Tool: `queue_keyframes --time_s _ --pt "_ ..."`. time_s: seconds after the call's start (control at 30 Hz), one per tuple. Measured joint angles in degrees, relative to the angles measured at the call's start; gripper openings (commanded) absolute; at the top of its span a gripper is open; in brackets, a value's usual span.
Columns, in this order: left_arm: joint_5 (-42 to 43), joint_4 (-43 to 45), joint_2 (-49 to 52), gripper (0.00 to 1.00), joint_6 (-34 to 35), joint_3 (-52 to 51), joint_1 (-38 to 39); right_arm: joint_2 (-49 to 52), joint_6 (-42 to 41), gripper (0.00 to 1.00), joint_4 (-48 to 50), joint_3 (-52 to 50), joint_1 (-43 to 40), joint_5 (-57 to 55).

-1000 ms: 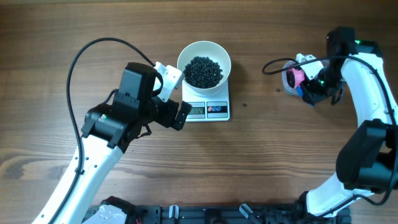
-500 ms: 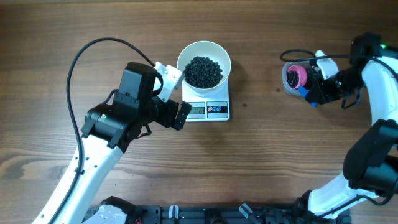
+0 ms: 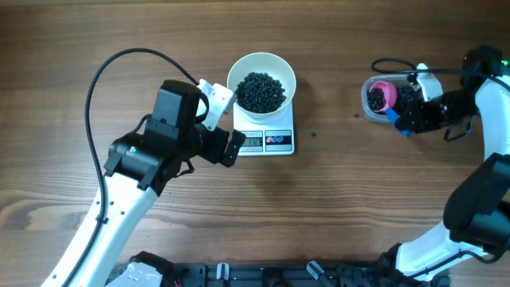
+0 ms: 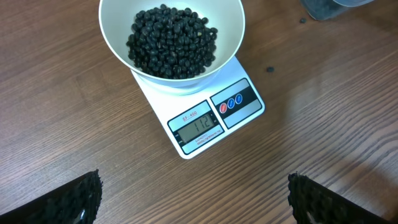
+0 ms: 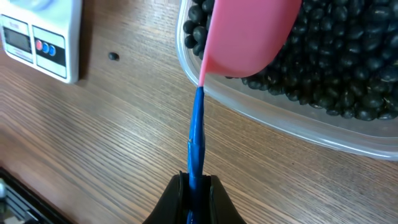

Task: Scoop item into bowl and weigh 150g on scale
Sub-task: 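Scoop black beans and lift the scoop out of the tub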

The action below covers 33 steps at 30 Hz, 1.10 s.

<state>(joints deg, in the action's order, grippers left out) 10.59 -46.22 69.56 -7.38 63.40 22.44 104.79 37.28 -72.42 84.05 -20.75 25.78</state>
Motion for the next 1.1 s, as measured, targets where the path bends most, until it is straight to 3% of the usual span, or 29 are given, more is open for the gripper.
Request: queue_keyframes --time_s 0.73,1.1 --pt "0.00 0.00 0.00 1.00 0.00 0.00 0.00 0.00 -5.18 0.04 1.29 0.00 -5.44 3.96" --pt "0.00 0.00 0.00 1.00 0.02 0.00 0.00 0.00 -9.07 0.04 1.07 0.00 -5.44 14.80"
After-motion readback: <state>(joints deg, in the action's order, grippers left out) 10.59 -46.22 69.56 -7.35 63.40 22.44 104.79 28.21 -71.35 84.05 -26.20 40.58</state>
